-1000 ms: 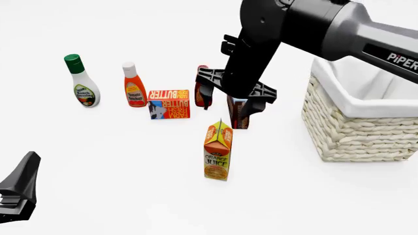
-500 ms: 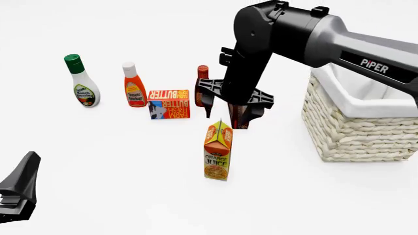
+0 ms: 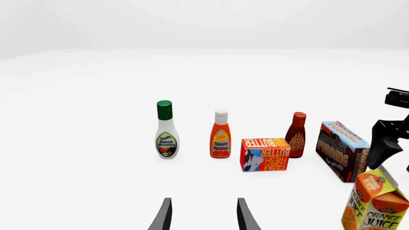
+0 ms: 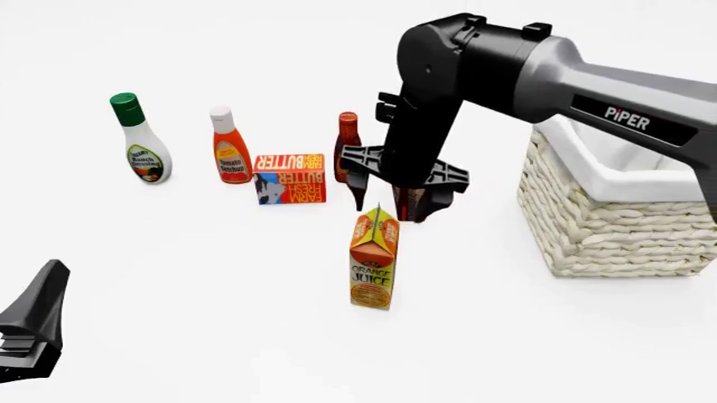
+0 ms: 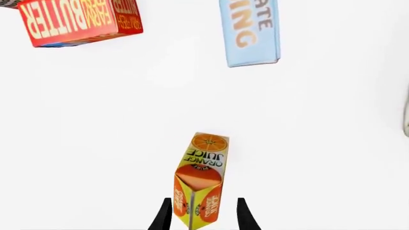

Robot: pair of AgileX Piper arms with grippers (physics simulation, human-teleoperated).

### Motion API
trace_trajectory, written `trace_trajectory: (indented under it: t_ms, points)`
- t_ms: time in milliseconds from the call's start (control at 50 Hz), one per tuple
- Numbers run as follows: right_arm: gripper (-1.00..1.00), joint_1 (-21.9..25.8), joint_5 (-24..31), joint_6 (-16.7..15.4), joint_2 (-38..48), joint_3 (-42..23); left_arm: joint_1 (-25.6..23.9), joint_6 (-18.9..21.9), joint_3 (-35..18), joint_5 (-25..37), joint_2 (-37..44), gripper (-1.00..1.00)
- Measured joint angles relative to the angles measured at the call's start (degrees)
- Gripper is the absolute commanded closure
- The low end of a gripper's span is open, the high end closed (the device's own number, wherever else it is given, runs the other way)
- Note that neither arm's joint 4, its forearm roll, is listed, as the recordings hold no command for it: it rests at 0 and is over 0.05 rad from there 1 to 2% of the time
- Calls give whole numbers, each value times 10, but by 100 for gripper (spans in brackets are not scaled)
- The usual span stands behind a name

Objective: Pick the orange juice and place it in the basket.

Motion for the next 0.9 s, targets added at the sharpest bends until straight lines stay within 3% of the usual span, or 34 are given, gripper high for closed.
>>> trace_trajectory:
  t_ms: [900]
  points:
    - [-100, 23, 0, 22, 23, -10, 0, 0, 0, 0, 0, -100]
